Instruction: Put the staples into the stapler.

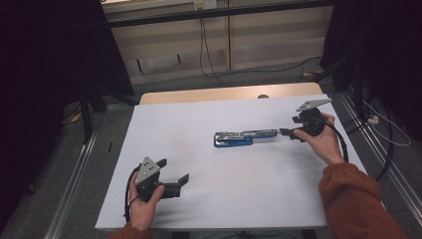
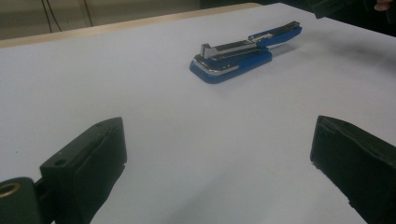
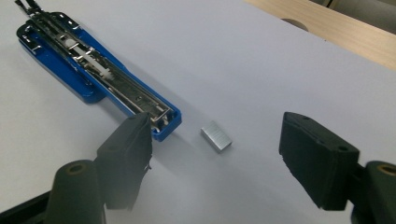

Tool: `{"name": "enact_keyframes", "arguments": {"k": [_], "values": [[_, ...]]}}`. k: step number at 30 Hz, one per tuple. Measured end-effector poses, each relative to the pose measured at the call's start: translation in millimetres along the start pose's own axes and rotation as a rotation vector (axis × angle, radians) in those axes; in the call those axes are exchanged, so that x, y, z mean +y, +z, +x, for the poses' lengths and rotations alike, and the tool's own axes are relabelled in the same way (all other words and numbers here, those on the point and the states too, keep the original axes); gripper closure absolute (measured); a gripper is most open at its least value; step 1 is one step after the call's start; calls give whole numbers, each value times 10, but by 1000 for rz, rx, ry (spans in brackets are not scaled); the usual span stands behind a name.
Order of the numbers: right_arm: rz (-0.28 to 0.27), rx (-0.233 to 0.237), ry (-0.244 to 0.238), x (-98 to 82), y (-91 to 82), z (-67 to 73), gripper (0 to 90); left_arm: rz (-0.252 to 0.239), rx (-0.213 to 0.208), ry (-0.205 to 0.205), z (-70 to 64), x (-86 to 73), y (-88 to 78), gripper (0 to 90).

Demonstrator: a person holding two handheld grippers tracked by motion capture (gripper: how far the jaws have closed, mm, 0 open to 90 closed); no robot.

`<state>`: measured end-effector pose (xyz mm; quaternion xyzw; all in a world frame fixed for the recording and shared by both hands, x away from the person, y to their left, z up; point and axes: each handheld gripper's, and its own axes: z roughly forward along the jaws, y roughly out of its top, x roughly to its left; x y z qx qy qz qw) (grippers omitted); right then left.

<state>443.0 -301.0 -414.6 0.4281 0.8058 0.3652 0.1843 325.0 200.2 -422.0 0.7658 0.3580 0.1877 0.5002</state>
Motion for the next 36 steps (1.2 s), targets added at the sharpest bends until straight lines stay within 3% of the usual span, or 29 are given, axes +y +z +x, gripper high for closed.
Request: {"name": "enact_keyframes", "arguments": {"k": [14, 19, 24, 28, 33, 36], "values": [[69, 20, -22, 4, 184, -146, 351, 3, -13, -7, -37, 2, -3, 38], [92, 41, -34, 20, 248, -183, 448, 5, -12, -5, -37, 3, -5, 38], [111, 55, -33, 48, 301, -234, 462, 6, -19, -5, -46, 5, -4, 38], [128, 71, -27, 36, 343, -250, 484, 4, -19, -5, -44, 4, -3, 38], [147, 107, -52, 21, 417, -222, 534, 10, -23, -2, -32, 3, 2, 38], [156, 100, -63, 27, 450, -211, 554, 11, -22, 0, -22, 2, 4, 38]]}}
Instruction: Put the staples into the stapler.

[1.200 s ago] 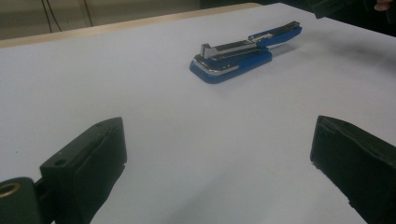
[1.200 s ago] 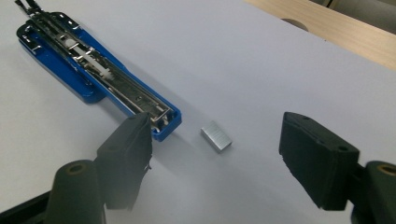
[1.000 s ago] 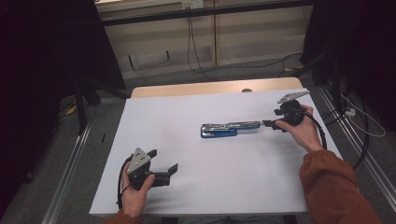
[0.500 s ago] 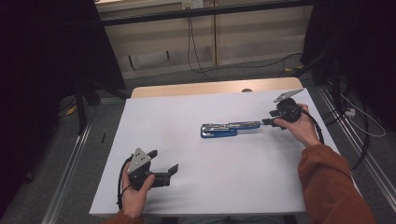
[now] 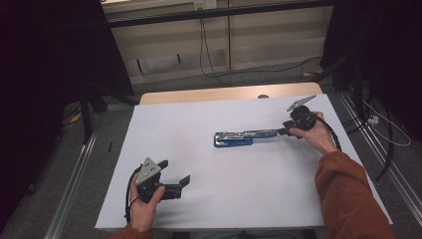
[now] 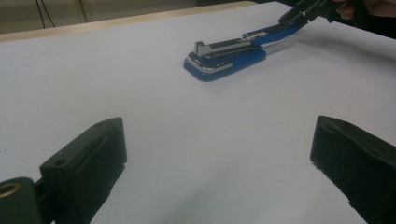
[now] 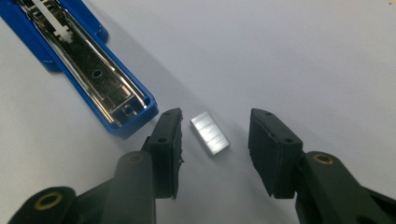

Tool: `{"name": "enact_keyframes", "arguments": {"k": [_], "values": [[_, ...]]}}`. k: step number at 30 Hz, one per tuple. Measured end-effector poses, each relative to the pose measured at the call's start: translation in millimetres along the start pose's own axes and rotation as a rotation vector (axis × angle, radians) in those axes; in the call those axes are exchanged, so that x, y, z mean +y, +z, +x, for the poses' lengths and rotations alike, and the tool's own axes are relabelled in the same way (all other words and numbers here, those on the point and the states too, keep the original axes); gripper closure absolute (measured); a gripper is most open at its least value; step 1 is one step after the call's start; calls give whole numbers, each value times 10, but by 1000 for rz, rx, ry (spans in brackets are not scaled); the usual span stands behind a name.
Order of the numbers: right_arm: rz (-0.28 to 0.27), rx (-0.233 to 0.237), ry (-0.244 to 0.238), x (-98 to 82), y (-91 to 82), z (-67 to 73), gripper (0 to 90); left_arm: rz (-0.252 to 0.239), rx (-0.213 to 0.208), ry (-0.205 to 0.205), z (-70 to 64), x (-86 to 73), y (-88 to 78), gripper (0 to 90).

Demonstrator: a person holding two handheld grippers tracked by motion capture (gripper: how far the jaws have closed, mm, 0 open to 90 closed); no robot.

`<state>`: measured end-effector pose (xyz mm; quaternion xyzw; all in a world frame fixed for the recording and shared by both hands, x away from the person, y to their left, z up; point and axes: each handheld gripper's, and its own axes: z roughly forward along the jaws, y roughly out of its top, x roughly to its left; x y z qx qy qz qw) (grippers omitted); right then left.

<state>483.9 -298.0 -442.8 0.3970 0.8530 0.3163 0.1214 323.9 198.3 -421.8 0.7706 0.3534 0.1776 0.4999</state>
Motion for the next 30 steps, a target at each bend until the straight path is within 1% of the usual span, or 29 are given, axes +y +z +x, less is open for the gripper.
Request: {"name": "enact_keyframes", "arguments": {"k": [3, 5, 7, 8, 9, 11, 12, 15, 16, 17, 18, 19, 20, 21, 22, 24, 30], "values": [[6, 6, -6, 5, 28, 3, 584, 1, 2, -5, 1, -2, 1, 38], [16, 10, -11, 2, 49, 4, 585, 2, 3, -5, 2, -2, 2, 38], [18, 5, -21, 7, 57, 15, 603, 3, 1, 0, 4, -2, 4, 38], [18, 7, -33, 12, 63, 20, 615, 4, 2, 1, 4, -2, 4, 38], [19, 5, -31, 15, 65, 24, 617, 3, 3, -2, 1, -2, 4, 38], [19, 1, -42, 24, 70, 21, 633, 3, 2, 0, 5, -1, 5, 38], [26, -1, -48, 26, 74, 17, 644, 2, 2, -3, 4, -2, 5, 38], [50, -4, -44, 33, 83, 7, 650, 3, 4, -5, 6, -3, 4, 38], [54, -21, -56, 51, 80, 5, 655, 3, 3, -3, 7, -4, 7, 38], [63, -18, -55, 64, 76, 10, 679, 6, -1, -3, 6, -5, 11, 38], [65, -10, -67, 79, 83, 12, 690, 7, 0, -1, 6, -5, 12, 39], [78, -7, -70, 93, 89, 27, 690, 7, -2, -4, 2, -5, 12, 40], [83, -17, -77, 105, 104, 36, 696, 6, -3, -3, 1, -4, 12, 40], [83, -11, -74, 104, 111, 38, 721, 6, -4, -1, 1, -4, 11, 40], [80, 0, -62, 101, 114, 31, 728, 6, -3, -3, 0, -5, 10, 40], [77, 6, -47, 93, 111, 21, 733, 6, -5, -4, 2, -6, 10, 40], [75, 15, -43, 88, 110, 26, 774, 6, -6, -4, 2, -5, 10, 40]]}}
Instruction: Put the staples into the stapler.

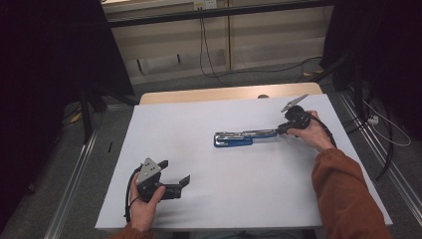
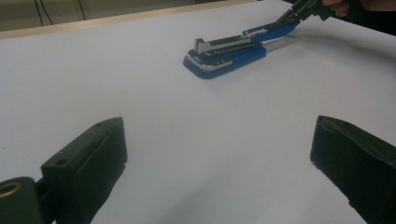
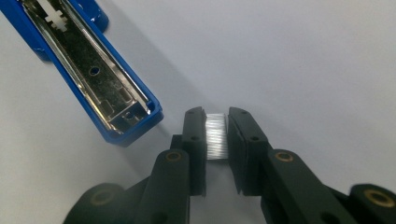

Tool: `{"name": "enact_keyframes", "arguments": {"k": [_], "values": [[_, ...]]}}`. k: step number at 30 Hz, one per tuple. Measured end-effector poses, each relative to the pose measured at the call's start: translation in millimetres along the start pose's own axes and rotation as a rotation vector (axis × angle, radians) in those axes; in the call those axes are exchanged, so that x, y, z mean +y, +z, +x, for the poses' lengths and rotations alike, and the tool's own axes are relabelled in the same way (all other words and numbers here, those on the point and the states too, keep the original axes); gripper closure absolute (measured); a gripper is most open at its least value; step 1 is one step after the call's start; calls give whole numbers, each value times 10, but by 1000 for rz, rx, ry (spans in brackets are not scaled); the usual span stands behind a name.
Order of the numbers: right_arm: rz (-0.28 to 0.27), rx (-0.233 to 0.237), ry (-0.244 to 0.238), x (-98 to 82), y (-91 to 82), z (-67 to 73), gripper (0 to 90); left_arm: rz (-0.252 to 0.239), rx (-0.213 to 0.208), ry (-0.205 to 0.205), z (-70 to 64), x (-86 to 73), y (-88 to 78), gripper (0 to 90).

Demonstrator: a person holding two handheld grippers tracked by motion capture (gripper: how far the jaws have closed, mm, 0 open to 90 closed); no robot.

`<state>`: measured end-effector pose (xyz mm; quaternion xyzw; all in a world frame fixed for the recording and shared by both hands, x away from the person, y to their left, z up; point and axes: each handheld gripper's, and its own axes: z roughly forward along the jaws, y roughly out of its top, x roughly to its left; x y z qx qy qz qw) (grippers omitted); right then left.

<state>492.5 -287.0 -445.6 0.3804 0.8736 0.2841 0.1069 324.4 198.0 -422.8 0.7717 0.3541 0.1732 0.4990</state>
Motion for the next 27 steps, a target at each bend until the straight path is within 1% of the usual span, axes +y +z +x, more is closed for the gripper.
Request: {"name": "enact_keyframes", "arguments": {"k": [3, 9, 10, 13, 15, 16, 17, 19, 22, 27], "values": [[2, -4, -3, 3, 0, 11, 784, 4, 1, 3, 2, 1, 5, 40], [4, -12, 13, 7, -3, 21, 787, 0, 0, 2, 4, 0, 3, 40], [3, -9, 7, 6, -4, 22, 787, 1, 0, 2, 5, 0, 2, 40], [-3, -3, 21, -4, -6, 14, 787, 1, 1, 3, 4, 0, 1, 40], [-6, -2, 21, -7, -4, 8, 787, -1, 0, -1, -2, 0, 0, 40], [-1, -12, 27, -4, -8, 15, 788, -1, 1, 1, -2, 1, -2, 40], [-5, -16, 23, -3, -6, 11, 788, -1, 1, 2, -2, 2, -4, 40], [-5, -24, 35, -4, -9, 12, 788, -2, 2, 1, -1, 1, -3, 40], [-5, -28, 38, -15, -19, -2, 788, -1, 3, 3, 4, 1, -6, 40], [-19, -33, 57, -37, -30, -5, 788, -10, 13, -2, 0, 5, -23, 40]]}}
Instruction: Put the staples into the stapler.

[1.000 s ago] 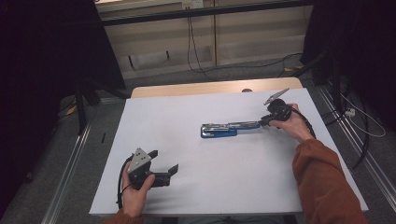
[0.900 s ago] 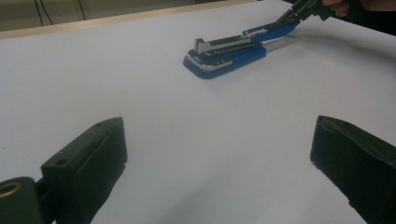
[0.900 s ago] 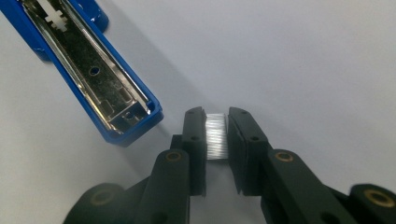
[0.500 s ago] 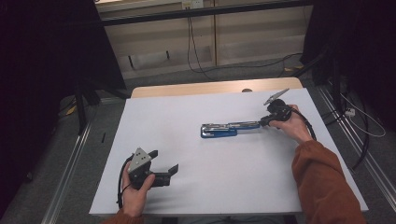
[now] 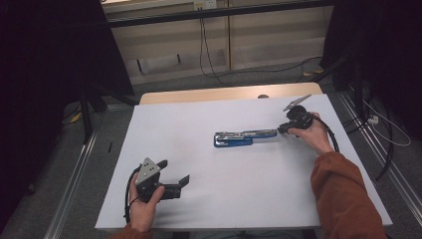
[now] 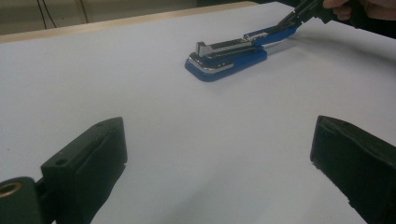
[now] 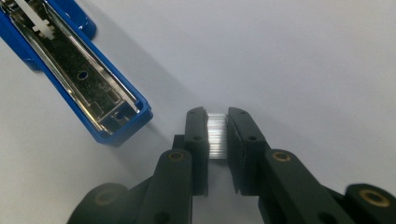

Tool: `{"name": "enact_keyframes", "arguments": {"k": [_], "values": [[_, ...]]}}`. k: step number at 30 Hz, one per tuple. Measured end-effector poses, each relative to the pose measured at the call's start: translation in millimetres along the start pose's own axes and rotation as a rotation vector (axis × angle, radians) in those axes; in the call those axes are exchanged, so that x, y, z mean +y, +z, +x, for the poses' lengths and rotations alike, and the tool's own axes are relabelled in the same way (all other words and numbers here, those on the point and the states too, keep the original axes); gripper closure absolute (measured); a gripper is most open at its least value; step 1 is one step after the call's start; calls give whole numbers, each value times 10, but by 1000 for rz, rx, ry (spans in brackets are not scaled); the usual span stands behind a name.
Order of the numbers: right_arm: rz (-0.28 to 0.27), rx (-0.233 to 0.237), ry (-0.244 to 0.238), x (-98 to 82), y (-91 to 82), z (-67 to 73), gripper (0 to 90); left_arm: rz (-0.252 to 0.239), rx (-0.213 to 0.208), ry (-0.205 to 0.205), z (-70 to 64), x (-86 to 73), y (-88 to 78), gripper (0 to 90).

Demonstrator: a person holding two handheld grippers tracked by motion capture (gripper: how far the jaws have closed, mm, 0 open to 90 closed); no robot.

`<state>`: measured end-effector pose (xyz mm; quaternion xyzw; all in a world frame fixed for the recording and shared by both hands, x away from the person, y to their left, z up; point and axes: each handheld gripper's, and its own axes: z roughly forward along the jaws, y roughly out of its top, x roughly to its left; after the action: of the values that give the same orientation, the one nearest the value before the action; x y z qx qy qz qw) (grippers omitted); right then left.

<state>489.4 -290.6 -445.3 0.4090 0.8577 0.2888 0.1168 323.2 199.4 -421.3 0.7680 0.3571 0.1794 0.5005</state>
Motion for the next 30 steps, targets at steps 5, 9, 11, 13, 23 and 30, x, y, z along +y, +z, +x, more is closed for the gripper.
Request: {"name": "enact_keyframes", "arguments": {"k": [5, 9, 11, 13, 23, 30], "values": [[-13, -5, 4, 0, -16, -10, 788, 1, 3, -7, 8, -6, 3, 39], [-54, -16, 26, 2, -64, -18, 788, 5, -8, -1, 6, -5, 7, 39], [-79, -23, 32, 1, -91, -24, 788, 7, -7, 1, 0, -6, 10, 39], [-86, -28, 37, 2, -110, -22, 788, 9, -9, 3, 1, -4, 10, 39], [-149, -41, 49, 16, -182, -23, 788, 14, -25, 5, -9, -5, 21, 41], [-197, -37, 8, 95, -256, 57, 788, 11, -27, 7, -11, -3, 29, 42]]}}
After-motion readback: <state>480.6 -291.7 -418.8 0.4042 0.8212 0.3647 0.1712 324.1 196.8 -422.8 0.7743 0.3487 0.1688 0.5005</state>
